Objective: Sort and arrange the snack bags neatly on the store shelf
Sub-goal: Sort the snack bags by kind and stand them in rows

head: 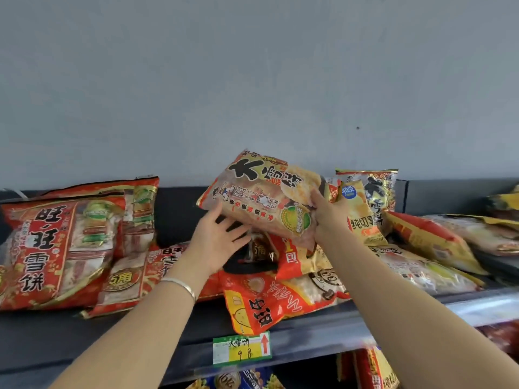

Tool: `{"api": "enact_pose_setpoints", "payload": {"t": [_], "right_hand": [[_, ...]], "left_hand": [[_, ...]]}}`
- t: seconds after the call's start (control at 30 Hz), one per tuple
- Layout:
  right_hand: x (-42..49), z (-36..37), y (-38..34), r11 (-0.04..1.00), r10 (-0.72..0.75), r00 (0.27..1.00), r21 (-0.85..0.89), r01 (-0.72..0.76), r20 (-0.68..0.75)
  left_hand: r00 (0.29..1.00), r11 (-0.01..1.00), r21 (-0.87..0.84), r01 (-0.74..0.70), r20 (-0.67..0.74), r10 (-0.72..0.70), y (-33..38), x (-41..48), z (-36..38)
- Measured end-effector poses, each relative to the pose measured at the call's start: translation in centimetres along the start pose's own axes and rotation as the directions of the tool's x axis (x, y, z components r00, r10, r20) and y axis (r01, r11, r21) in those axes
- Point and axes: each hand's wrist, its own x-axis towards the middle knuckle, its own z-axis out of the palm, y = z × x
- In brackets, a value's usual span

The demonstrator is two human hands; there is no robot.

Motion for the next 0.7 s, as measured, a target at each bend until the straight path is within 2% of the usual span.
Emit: {"api": "enact_pose_setpoints", "payload": {"t": [0.07, 0.13, 0.2, 0.27, 0.43, 0.53, 0.7], "right_hand": [[-0.1, -1.9, -0.5, 1.0, 0.004, 0.999, 0.005, -0.003, -0.048], [-0.3, -3.7, -1.3, 1.0, -0.002, 0.997, -0.005, 0.002, -0.073], [-0.3, -5.5, -2.2, 0.999, -0.021, 0.996, -0.026, 0.018, -0.088], [0.1, -7.7, -3.1, 0.997, -0.045, 0.993, -0.068, 0.038, -0.113], [1.1, -13.6, -4.7, 0.958, -0.078, 0.983, -0.285, 0.028, -0.163], [1.5, -16.0, -4.8, 0.937, -0.073, 0.99, -0.347, 0.026, -0.124], [2.6, -18.8, -5.2, 0.858, -0.069, 0.998, -0.511, 0.055, -0.008]], "left_hand": [[0.997, 1.0, -0.009, 0.013, 0.077, -0.012, -2.3, 1.0, 3.2], [0.994, 0.996, -0.086, 0.015, 0.113, -0.005, -4.2, 1.8, 6.4], [0.999, 0.993, -0.114, -0.012, 0.041, 0.016, -5.7, 2.7, 9.3], [0.998, 0.997, -0.045, -0.066, -0.005, 0.065, -6.8, 3.4, 11.6], [0.973, 0.962, 0.166, -0.215, 0.124, 0.196, -9.5, 5.2, 15.3], [0.965, 0.933, 0.265, -0.241, 0.165, 0.203, -11.4, 6.1, 16.9], [0.946, 0.908, 0.28, -0.31, 0.184, 0.267, -13.9, 7.6, 19.9]]}}
